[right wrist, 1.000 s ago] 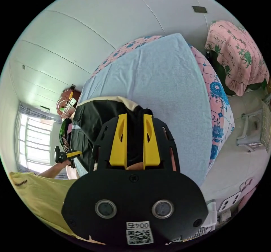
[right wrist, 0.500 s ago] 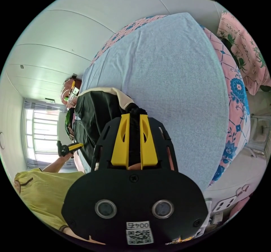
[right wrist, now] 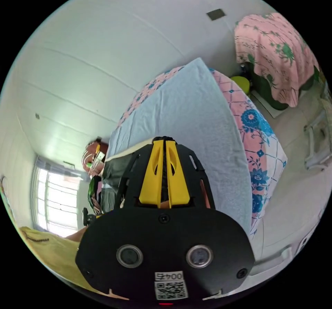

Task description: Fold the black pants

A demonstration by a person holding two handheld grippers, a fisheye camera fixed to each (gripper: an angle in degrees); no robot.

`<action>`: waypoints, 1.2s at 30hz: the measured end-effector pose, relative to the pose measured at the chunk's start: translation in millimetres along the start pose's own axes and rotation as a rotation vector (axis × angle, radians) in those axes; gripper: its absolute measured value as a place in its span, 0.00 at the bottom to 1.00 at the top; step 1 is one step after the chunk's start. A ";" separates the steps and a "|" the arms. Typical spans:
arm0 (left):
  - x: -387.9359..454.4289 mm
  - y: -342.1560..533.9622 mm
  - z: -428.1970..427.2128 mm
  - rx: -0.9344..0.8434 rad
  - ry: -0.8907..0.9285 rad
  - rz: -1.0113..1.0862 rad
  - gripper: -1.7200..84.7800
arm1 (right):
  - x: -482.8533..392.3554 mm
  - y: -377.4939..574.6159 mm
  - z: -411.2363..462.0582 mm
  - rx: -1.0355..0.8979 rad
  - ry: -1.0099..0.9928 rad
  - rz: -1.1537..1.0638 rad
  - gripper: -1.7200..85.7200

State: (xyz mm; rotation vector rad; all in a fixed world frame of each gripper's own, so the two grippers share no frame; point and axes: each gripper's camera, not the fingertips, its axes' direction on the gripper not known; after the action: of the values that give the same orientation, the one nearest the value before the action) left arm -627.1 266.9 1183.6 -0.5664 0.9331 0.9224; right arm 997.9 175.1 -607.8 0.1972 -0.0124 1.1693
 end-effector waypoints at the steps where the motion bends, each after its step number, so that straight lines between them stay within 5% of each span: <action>1: -1.0 0.9 -0.4 0.002 0.003 -0.003 0.02 | 5.2 -1.0 1.9 0.001 0.015 0.022 0.02; 8: -7.4 9.1 -6.0 0.013 0.004 -0.014 0.02 | 63.4 -0.9 38.3 -0.046 0.101 0.258 0.09; 13: -12.6 13.6 -10.5 0.011 0.004 -0.007 0.02 | 81.6 12.4 -1.1 0.053 -0.080 0.286 0.11; 21: -30.8 26.5 -19.0 0.027 0.044 -0.016 0.02 | 107.7 161.7 -52.8 -0.001 -0.246 0.444 0.16; 30: -42.2 37.7 -30.3 0.020 0.016 0.003 0.02 | 112.3 256.0 -4.9 0.024 -0.136 0.523 0.17; 36: -58.5 48.2 -37.7 0.021 0.031 0.004 0.02 | 102.8 250.6 33.7 0.036 0.022 0.464 0.08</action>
State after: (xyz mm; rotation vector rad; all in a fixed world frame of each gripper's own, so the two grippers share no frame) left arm -700.8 238.6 1214.0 -0.5620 0.9710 0.9083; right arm 812.1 357.7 -526.2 0.2202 -0.0184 1.6350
